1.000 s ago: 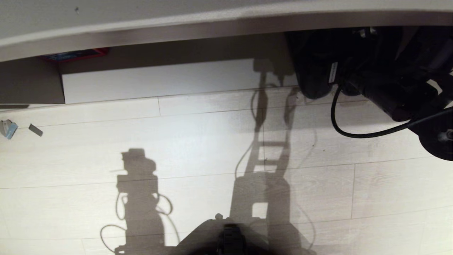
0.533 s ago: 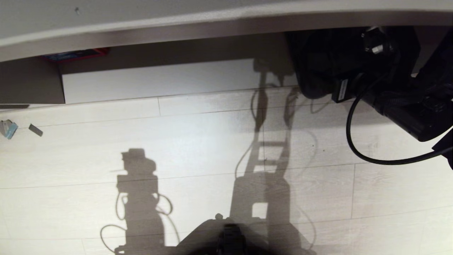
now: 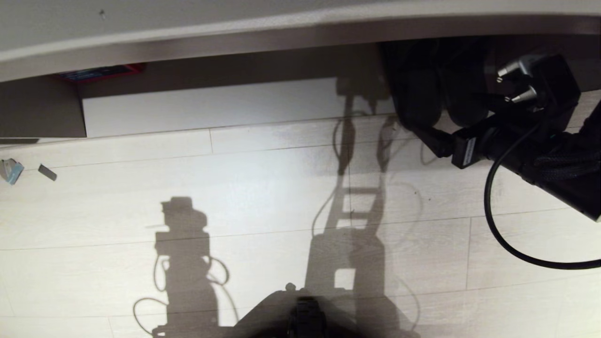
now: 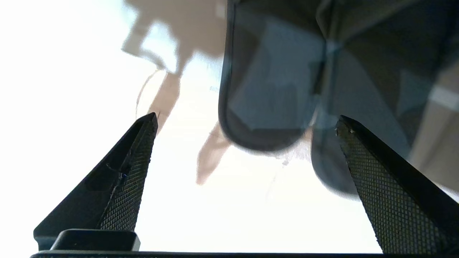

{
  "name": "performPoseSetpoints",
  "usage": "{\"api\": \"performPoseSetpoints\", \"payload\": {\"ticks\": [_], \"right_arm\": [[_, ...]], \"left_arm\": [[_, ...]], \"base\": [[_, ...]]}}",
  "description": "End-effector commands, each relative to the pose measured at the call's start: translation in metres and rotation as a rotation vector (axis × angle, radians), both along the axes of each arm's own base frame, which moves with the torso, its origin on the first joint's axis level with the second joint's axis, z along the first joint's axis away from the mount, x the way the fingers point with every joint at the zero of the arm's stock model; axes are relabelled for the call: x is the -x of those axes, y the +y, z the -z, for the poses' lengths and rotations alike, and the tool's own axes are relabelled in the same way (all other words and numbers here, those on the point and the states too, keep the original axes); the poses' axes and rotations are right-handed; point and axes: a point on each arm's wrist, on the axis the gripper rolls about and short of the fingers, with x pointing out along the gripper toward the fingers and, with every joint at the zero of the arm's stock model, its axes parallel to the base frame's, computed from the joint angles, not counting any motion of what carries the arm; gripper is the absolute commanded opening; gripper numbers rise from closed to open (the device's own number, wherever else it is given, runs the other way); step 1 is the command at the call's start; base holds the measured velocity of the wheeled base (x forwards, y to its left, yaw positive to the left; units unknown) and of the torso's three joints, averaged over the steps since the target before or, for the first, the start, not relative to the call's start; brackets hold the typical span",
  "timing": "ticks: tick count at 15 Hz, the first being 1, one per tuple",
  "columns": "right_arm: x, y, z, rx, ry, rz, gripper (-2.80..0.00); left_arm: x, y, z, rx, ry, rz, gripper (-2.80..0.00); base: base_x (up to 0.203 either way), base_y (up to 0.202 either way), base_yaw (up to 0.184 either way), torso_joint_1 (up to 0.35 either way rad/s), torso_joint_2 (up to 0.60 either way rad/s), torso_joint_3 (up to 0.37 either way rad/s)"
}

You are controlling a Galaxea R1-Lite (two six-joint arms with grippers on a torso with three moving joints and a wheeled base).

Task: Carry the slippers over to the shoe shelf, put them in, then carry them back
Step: Place the slippers into the shoe cabinet, then pick up the slippers in the shoe cabinet

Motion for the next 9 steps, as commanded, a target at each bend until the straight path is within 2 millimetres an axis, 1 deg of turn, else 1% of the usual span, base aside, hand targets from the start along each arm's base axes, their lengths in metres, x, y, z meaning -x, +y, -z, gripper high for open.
{"api": "performPoseSetpoints", "payload": {"ticks": [1, 6, 9], "right_arm": [[0.029, -0.010, -0.005, -0.011, -0.034, -0.012, 0.00], [0.082, -0.030, 0.007, -0.031, 0.033, -0.070, 0.00], [0.114, -0.041, 0.009, -0.087, 0.061, -0.110, 0.00]], "left_arm": [[-0.001, 0.000, 0.002, 0.001, 0.008, 0.000, -2.80], [-0.001, 0.000, 0.002, 0.001, 0.008, 0.000, -2.80], [-0.001, 0.000, 0.002, -0.001, 0.008, 0.000, -2.80]], "base": [[0.000, 0.000, 0.000, 0.000, 0.00, 0.000], [0.000, 0.000, 0.000, 0.000, 0.00, 0.000], [0.000, 0.000, 0.000, 0.000, 0.00, 0.000]]}}
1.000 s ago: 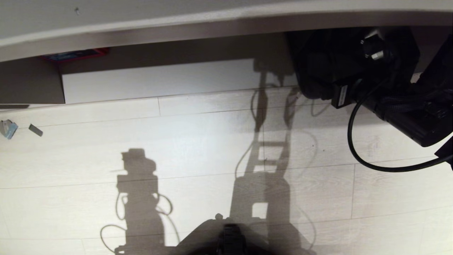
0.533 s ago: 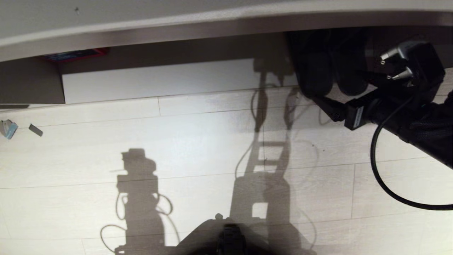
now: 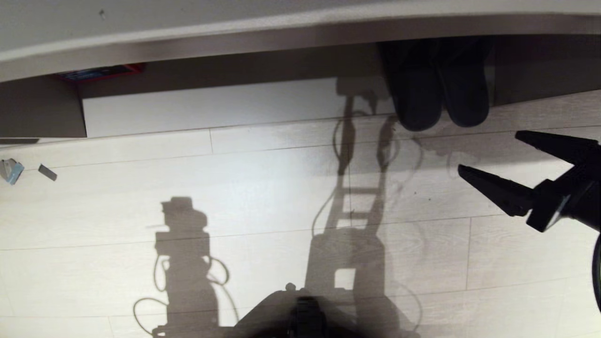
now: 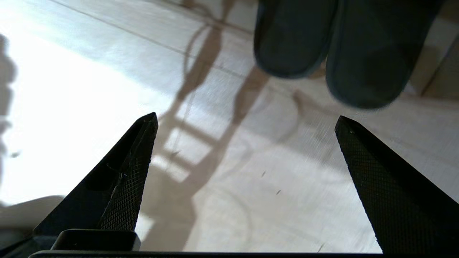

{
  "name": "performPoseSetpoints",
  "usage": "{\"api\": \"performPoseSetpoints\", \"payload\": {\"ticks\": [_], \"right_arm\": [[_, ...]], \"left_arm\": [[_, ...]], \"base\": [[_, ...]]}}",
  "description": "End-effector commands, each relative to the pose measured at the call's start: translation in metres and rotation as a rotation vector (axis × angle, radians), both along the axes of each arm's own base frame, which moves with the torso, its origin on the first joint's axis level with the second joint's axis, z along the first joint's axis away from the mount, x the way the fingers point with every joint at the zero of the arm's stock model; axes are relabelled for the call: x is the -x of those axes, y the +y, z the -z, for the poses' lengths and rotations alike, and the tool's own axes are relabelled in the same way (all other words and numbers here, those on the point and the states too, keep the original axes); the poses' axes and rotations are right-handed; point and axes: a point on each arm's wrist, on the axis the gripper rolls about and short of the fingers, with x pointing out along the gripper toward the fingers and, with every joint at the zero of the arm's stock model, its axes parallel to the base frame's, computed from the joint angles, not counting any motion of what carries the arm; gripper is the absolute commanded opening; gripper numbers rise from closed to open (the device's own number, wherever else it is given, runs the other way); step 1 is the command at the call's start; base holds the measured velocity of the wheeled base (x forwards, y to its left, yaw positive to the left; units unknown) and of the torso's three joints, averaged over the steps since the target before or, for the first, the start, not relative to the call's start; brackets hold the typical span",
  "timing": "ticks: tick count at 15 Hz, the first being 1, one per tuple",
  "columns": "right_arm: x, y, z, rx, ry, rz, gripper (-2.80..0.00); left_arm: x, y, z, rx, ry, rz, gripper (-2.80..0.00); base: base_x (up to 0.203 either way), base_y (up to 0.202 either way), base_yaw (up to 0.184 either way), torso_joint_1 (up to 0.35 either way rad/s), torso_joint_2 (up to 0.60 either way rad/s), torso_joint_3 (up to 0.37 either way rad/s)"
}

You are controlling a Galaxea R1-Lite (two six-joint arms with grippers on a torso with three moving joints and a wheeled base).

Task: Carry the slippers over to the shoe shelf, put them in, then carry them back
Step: Pick up the slippers in the shoe cabinet

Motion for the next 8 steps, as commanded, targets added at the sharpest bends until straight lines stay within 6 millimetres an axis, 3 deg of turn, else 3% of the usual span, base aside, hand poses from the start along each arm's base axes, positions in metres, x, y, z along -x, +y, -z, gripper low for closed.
{"api": "performPoseSetpoints", "payload": {"ticks": [1, 4, 8], "right_arm": [[0.038, -0.014, -0.004, -0.047, -0.022, -0.023, 0.00], [0.062, -0.022, 0.015, -0.068, 0.072, -0.070, 0.00], [0.097, -0.036, 0.025, -0.132, 0.078, -0.090, 0.00]], "left_arm": [[-0.001, 0.000, 0.002, 0.000, 0.008, 0.000, -2.80], [-0.001, 0.000, 0.002, -0.003, 0.006, 0.000, -2.80], [-0.001, 0.000, 0.002, -0.003, 0.006, 0.000, -2.80]], "base": [[0.000, 0.000, 0.000, 0.000, 0.00, 0.000], [0.000, 0.000, 0.000, 0.000, 0.00, 0.000], [0.000, 0.000, 0.000, 0.000, 0.00, 0.000]]}}
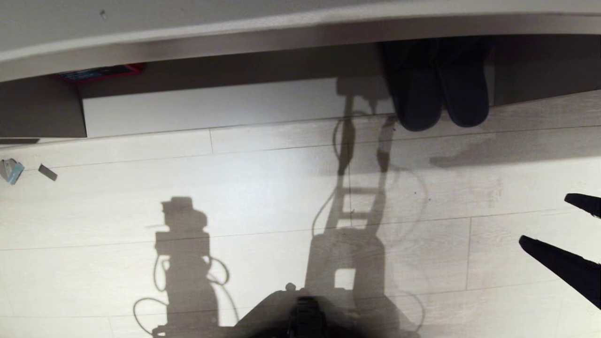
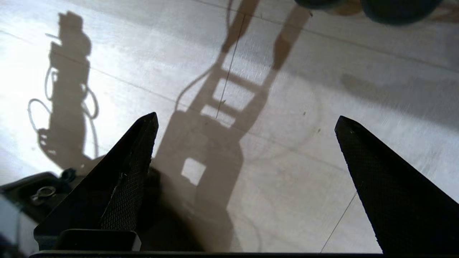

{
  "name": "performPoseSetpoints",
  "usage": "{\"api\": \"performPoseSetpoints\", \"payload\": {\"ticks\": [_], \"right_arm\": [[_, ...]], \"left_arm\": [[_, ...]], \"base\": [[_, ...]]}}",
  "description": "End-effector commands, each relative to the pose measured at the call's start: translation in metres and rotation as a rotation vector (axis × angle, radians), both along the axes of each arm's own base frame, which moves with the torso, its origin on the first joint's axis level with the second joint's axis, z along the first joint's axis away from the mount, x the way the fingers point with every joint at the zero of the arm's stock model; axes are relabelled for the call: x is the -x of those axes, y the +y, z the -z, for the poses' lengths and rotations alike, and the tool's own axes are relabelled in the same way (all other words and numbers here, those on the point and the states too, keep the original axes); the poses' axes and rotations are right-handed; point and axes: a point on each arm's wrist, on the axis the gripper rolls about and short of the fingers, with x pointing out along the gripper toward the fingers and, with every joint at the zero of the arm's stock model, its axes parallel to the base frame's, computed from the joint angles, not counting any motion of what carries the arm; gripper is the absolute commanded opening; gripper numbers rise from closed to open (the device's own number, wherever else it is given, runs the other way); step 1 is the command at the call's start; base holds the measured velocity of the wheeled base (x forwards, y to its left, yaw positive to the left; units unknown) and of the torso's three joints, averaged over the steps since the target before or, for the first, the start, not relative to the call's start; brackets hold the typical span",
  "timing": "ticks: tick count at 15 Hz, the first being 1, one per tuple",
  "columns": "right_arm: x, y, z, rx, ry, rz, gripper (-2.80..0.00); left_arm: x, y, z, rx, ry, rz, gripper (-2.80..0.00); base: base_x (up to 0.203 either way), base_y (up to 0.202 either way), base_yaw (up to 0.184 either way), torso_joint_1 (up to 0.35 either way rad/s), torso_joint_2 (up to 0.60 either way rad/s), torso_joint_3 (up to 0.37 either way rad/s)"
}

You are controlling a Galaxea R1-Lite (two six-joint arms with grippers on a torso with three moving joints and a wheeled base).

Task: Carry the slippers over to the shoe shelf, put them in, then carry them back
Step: Pick up the slippers in the shoe cabinet

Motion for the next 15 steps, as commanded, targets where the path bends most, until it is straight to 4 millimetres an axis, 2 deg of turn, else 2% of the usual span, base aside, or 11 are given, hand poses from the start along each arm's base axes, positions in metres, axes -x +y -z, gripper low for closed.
{"api": "performPoseSetpoints", "payload": {"ticks": [1, 4, 7, 8, 11, 15], "right_arm": [[0.034, -0.013, 0.000, -0.072, -0.068, -0.006, 0.00], [0.065, -0.025, 0.004, -0.193, -0.006, 0.007, 0.00], [0.086, -0.034, 0.006, -0.221, 0.000, 0.102, 0.00], [0.090, -0.036, 0.004, -0.221, -0.001, 0.139, -2.80], [0.104, -0.037, 0.003, -0.191, 0.027, 0.246, -2.80], [0.123, -0.030, 0.010, -0.135, -0.114, 0.390, -2.80]], "left_arm": [[-0.001, 0.000, 0.002, 0.001, 0.008, 0.000, -2.80], [-0.001, 0.000, 0.002, -0.001, 0.008, 0.000, -2.80], [-0.001, 0.000, 0.002, -0.001, 0.008, -0.001, -2.80], [-0.001, 0.000, 0.002, -0.001, 0.008, -0.001, -2.80], [-0.001, 0.000, 0.002, -0.001, 0.010, -0.002, -2.80], [-0.001, 0.000, 0.002, 0.001, 0.010, 0.000, -2.80]], "base": [[0.000, 0.000, 0.000, 0.000, 0.00, 0.000], [0.000, 0.000, 0.000, 0.000, 0.00, 0.000], [0.000, 0.000, 0.000, 0.000, 0.00, 0.000], [0.000, 0.000, 0.000, 0.000, 0.00, 0.000], [0.000, 0.000, 0.000, 0.000, 0.00, 0.000], [0.000, 0.000, 0.000, 0.000, 0.00, 0.000]]}}
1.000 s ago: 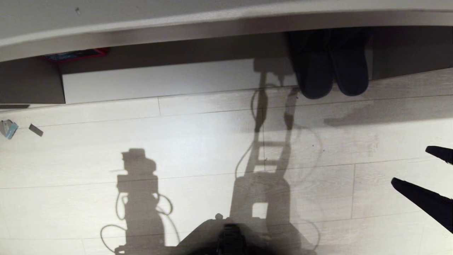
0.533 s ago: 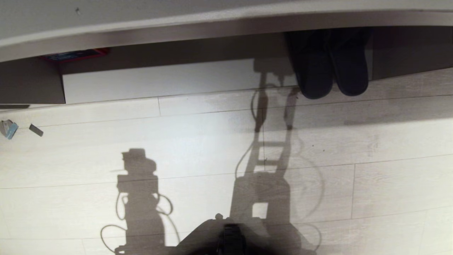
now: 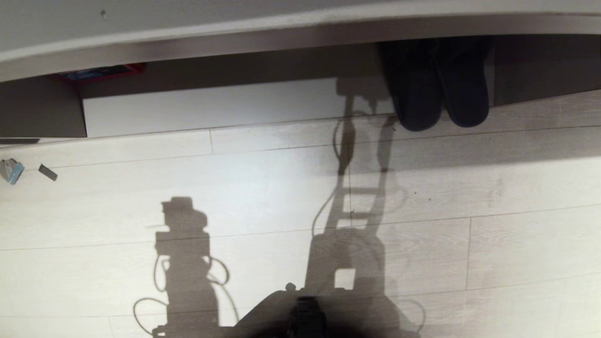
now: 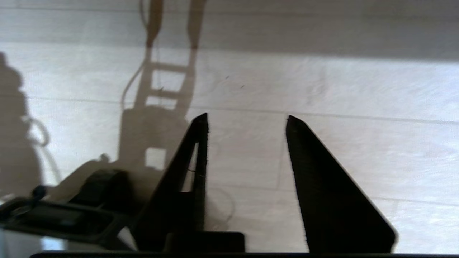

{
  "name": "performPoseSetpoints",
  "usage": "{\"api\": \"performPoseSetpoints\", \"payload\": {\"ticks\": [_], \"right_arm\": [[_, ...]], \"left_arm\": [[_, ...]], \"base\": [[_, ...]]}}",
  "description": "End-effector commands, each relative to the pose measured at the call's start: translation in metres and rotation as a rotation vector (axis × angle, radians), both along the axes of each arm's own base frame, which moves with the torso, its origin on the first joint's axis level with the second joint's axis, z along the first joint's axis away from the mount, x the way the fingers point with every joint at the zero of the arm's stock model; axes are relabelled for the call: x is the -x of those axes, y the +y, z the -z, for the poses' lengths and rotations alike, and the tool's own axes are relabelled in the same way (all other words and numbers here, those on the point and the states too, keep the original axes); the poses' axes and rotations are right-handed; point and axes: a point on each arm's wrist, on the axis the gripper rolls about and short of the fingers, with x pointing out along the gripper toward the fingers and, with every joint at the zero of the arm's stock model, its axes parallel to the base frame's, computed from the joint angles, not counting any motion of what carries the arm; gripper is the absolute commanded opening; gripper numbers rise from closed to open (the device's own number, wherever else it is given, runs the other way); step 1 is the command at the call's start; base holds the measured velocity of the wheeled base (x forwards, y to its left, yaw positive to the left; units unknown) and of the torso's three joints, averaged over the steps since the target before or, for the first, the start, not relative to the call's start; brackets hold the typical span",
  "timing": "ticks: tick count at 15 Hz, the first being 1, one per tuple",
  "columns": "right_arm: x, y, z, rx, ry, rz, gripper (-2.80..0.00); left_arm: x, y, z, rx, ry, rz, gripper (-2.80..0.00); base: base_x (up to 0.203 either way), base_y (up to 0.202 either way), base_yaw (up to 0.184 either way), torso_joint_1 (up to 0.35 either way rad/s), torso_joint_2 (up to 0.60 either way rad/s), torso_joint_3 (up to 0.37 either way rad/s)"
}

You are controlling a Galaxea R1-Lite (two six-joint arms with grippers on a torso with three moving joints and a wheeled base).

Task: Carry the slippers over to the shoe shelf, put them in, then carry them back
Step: Pick up the slippers in the shoe cabinet

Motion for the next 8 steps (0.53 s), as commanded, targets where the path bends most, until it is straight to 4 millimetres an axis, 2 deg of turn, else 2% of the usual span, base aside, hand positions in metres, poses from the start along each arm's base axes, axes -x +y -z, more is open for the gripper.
{"api": "performPoseSetpoints", "payload": {"ticks": [1, 4, 8], "right_arm": [[0.015, 0.004, 0.008, 0.015, -0.098, 0.038, -2.80], [0.016, 0.006, 0.030, 0.037, -0.125, -0.009, -2.80], [-0.003, 0.006, 0.079, 0.040, -0.082, -0.009, -2.80]], "left_arm": [[-0.001, 0.000, 0.002, 0.001, 0.008, 0.001, -2.80], [-0.001, 0.000, 0.002, 0.004, 0.008, 0.001, -2.80], [-0.001, 0.000, 0.002, 0.002, 0.008, 0.001, -2.80]], "base": [[0.000, 0.000, 0.000, 0.000, 0.00, 0.000], [0.000, 0.000, 0.000, 0.000, 0.00, 0.000], [0.000, 0.000, 0.000, 0.000, 0.00, 0.000]]}}
